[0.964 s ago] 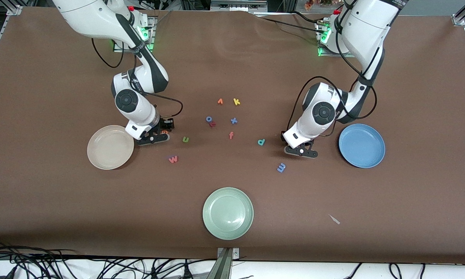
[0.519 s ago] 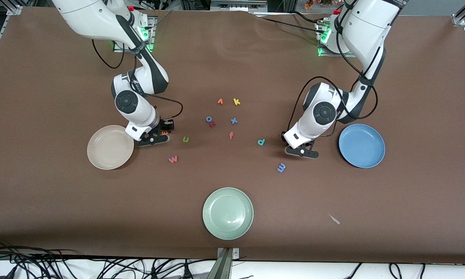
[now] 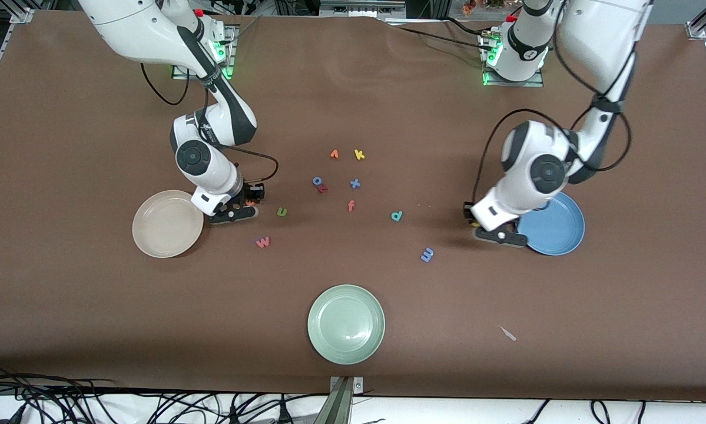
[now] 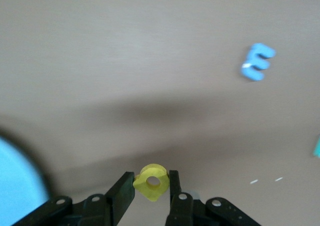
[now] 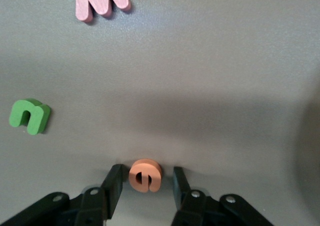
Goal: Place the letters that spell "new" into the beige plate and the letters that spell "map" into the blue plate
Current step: 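Drop yellow D on blue plate while the right gripper carries orange e, then release orange e on the beige plate while the left gripper reaches teal P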
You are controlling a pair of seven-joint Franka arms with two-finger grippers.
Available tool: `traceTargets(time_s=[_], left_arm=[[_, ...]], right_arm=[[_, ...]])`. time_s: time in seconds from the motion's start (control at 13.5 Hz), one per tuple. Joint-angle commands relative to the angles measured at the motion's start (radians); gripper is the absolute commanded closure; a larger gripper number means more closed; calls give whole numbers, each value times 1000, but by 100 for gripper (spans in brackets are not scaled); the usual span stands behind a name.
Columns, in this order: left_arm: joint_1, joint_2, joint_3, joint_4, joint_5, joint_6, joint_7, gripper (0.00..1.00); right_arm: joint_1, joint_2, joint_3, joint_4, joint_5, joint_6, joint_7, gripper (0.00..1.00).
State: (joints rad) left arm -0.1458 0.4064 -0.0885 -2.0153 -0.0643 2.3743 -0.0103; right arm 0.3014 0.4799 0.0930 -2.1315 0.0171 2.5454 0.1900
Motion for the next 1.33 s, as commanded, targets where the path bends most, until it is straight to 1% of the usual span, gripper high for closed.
traceTargets(time_s=[0.0, 0.07, 0.22, 0.3, 0.37, 0.44, 0.52, 0.59, 0.74, 0.82, 0.89, 1.11, 1.26], left_arm=[[106, -66, -5, -91, -3, -3, 160, 81], [144, -67, -5, -103, -3, -3, 223, 80], [207, -64, -5, -117, -5, -3, 305, 78], [216, -63, -5, -118, -5, -1, 311, 73], [216, -58, -5, -117, -5, -1, 311, 59], [216, -58, -7, -115, -5, -1, 309, 38], [216, -58, -7, -114, -5, -1, 305, 24], [213, -60, -7, -111, -6, 0, 303, 19], [203, -58, -7, -106, -12, 5, 299, 19], [189, -60, -10, -103, -21, 5, 297, 19], [154, -61, -11, -100, -23, 10, 294, 19], [-13, -31, -10, -63, -109, 48, 257, 19], [-119, 26, -8, -7, -115, 101, 251, 19]], right_arm=[[-5, 28, 7, 21, 14, 4, -9, 62], [-5, 28, 7, 21, 14, 4, -9, 64], [-5, 28, 7, 21, 14, 6, -6, 66], [-5, 28, 7, 21, 14, 4, -7, 69], [-5, 28, 7, 21, 14, 6, -9, 70], [-5, 28, 7, 22, 14, 4, -6, 73], [-5, 28, 7, 22, 14, 4, -6, 75], [-5, 28, 7, 22, 14, 4, -6, 76], [-5, 25, 7, 33, 14, -10, -9, 79], [-7, 22, 7, 59, 15, -46, -9, 80], [-7, 19, 1, 100, 14, -115, -10, 80], [-27, 17, -27, 230, 12, -324, -53, 79], [-68, 19, -36, 269, 11, -378, -130, 79]])
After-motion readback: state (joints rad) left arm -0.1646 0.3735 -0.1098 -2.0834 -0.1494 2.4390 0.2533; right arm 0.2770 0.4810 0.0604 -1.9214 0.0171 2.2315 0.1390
